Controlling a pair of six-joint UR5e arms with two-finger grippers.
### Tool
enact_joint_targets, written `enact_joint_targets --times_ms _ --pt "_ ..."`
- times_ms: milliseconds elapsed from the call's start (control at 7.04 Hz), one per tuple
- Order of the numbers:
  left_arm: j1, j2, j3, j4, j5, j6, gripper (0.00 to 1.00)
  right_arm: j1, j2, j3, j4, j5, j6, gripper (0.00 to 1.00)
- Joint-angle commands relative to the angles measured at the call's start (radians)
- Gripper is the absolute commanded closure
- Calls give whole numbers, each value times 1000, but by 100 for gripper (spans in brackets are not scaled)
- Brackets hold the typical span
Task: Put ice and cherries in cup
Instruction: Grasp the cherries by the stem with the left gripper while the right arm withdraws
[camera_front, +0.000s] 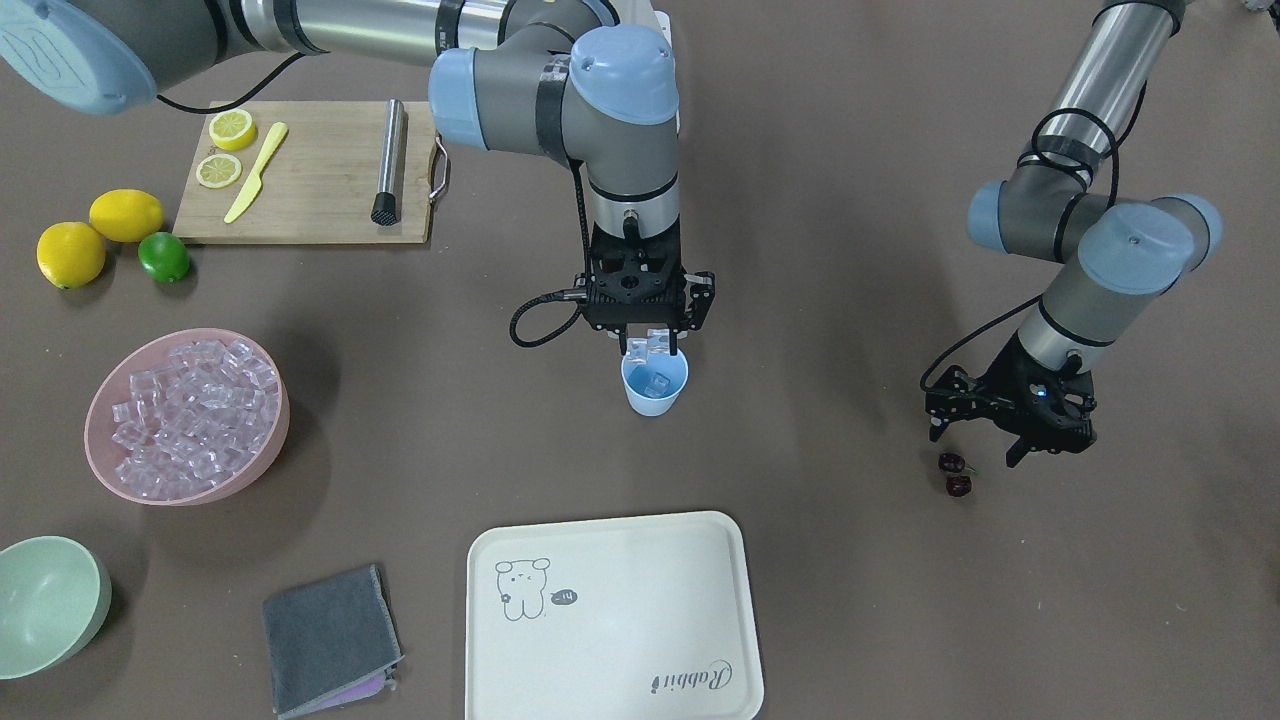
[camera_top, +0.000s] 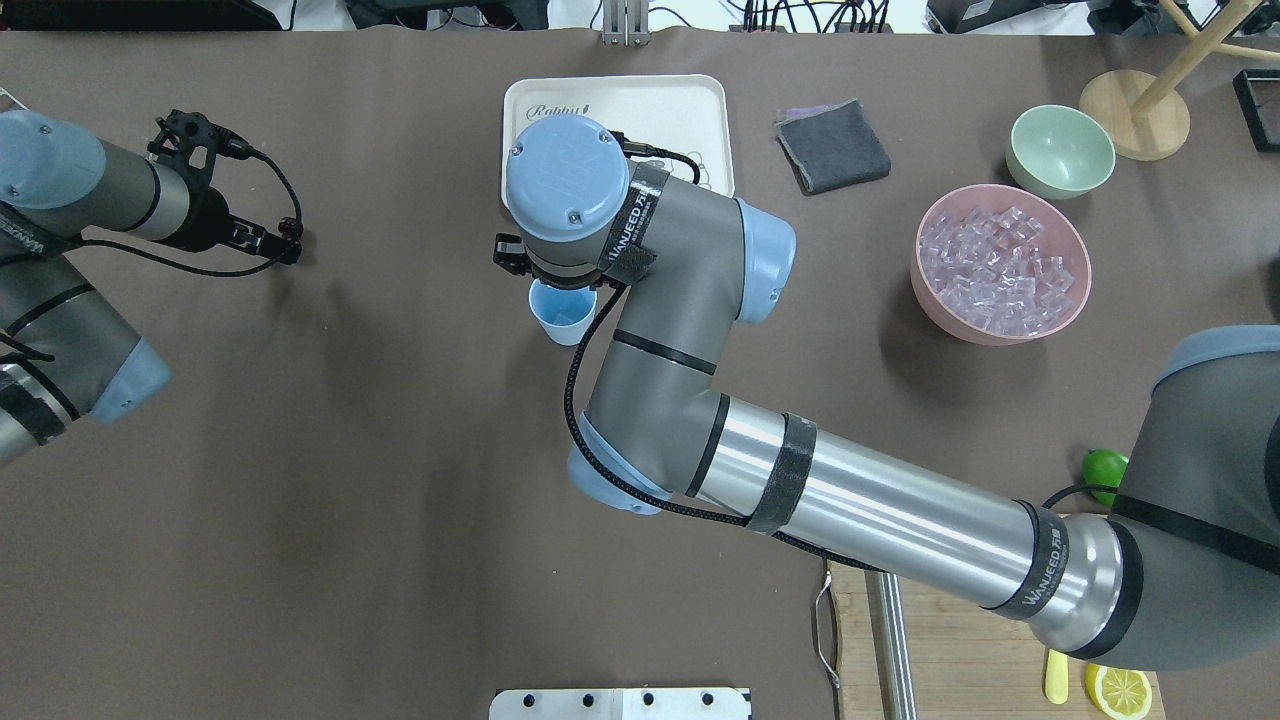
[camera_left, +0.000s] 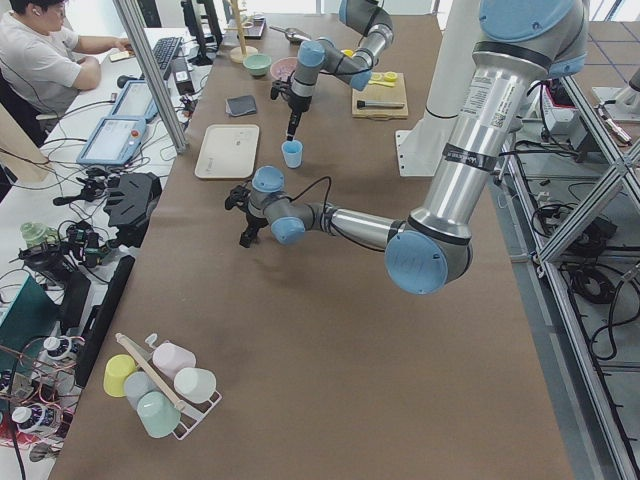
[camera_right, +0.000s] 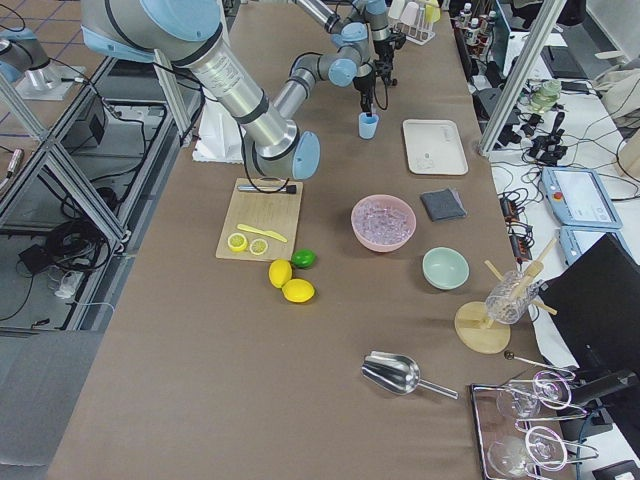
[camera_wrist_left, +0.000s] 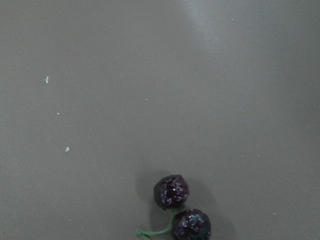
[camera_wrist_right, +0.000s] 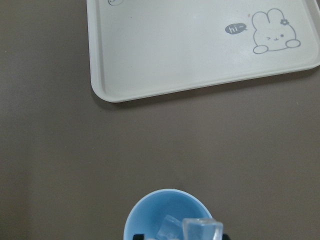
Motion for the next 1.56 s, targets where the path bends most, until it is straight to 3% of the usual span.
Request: enact_joint_targets --times_ms 0,142,710,852,994,1420 --pt "0 -1 2 0 1 0 3 -3 0 -15 18 -7 0 38" --pt "0 -4 2 2 1 -1 3 -3 2 -24 26 -8 0 13" --pt "2 -62 60 5 4 -6 3 14 3 -2 25 8 -6 2" --pt "3 -64 76 2 39 -1 3 58 -28 55 19 65 -9 2" --pt "11 -64 79 2 51 -1 4 135 -156 168 18 150 -44 2" --pt "28 -57 59 0 50 -15 50 301 -370 288 23 331 -271 2"
